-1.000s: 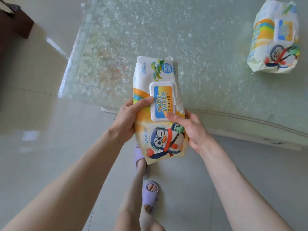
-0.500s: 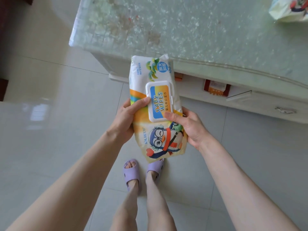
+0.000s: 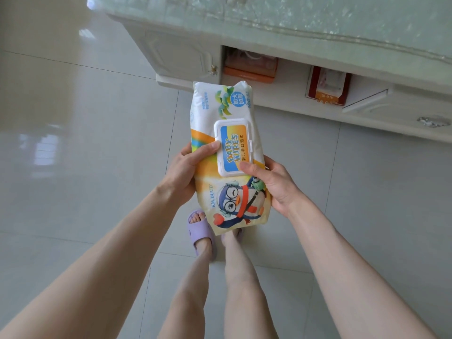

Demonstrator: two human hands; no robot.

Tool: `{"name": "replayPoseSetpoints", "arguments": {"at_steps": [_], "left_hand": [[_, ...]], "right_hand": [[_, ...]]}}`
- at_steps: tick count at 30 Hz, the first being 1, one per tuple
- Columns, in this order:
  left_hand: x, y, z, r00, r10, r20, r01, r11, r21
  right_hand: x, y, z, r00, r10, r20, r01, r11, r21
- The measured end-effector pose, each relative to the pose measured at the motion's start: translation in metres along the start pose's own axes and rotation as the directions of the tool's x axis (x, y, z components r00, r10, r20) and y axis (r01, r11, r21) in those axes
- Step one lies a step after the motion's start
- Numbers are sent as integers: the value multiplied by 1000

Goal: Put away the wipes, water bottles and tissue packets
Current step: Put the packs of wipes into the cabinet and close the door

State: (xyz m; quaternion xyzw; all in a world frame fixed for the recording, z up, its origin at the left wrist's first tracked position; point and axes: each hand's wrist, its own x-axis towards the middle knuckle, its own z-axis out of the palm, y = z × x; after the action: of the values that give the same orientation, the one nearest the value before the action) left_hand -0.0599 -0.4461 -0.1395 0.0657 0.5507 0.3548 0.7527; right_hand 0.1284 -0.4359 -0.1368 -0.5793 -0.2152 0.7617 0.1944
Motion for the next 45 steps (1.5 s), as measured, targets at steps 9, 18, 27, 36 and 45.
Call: {"name": "replayPoseSetpoints", "arguments": {"at_steps": [9,18,27,36,45], "left_hand": [[63,-17,-13,1000,11,8,-11,1000,-7],[169,-31,-28,996,71,59,-69,997,-37],[258,-25,-29,983,117,142,-129,989,73],[309,-10,-49,948,315,-47,-305,940,151],[342,20,-62,728,656,-200,-612,753,242]], "right_hand": [[65,18,-20,999,18,31,-18,1000,-1],[161,21,-50,999,-37,-13,36,999,-37],[240,35,-80,977,-189,-99,197,978,73],[297,35,-89,943,-317,-98,326,941,88],[325,49,-100,910,-402,-98,409,910,64]]}}
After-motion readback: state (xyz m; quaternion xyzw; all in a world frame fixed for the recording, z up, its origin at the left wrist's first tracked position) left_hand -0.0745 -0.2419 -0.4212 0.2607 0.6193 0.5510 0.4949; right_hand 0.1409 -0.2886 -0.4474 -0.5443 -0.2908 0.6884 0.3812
